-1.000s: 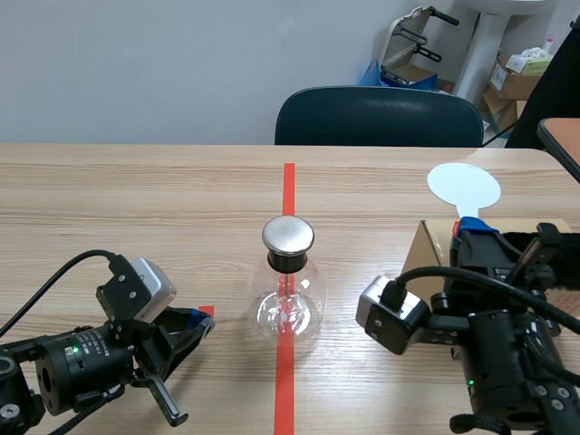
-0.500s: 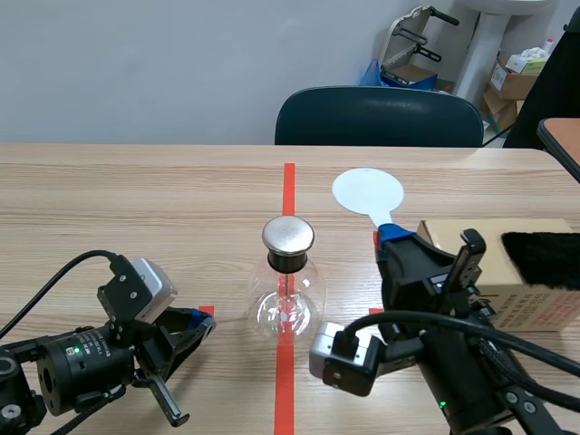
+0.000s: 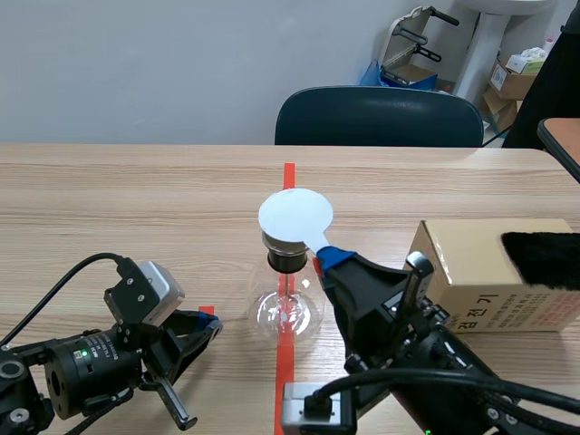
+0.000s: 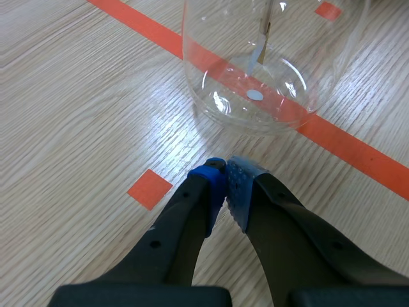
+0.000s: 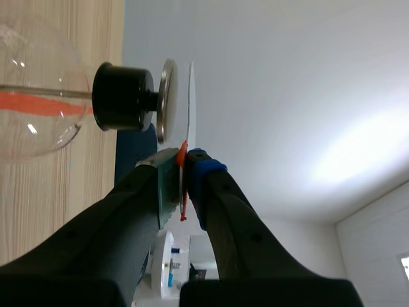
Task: Do the electroscope experiment
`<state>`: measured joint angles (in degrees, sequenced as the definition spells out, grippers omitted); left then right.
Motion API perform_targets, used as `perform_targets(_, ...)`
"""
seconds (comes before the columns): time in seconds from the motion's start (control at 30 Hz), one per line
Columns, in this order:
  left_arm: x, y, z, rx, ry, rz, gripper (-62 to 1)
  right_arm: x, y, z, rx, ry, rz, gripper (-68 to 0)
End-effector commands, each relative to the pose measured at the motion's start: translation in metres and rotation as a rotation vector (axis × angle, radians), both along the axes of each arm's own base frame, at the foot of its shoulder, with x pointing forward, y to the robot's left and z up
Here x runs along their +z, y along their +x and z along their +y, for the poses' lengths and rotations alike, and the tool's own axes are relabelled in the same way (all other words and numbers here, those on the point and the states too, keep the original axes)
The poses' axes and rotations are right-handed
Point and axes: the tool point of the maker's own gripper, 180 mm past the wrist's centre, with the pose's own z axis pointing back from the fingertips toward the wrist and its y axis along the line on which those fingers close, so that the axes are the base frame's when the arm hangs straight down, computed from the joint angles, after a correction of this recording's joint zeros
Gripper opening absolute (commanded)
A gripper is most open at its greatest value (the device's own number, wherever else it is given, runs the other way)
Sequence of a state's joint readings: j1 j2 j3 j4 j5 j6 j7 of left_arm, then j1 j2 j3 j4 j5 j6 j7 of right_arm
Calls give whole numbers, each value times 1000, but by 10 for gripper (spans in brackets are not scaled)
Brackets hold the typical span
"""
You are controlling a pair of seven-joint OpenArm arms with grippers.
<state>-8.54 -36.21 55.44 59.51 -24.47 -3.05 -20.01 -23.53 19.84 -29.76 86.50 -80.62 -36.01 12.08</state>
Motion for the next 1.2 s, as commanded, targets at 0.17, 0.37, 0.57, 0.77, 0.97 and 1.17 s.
perform_targets(0.17,9,1,-7,-9,-29,-20,-568,6,1,1,24,-3,-27,-665)
perform_targets(0.37,9,1,-7,-9,-29,-20,-568,6,1,1,24,-3,-27,-665)
perform_targets(0.57,9,1,-7,-9,-29,-20,-568,6,1,1,24,-3,-27,-665)
perform_targets(0.77,9,1,-7,-9,-29,-20,-568,6,1,1,23,-2,-27,-665)
perform_targets(0.97,9,1,-7,-9,-29,-20,-568,7,11,-11,-65,6,-32,-665)
perform_targets(1.17,9,1,-7,-9,-29,-20,-568,11,27,-39,-241,23,-41,-665)
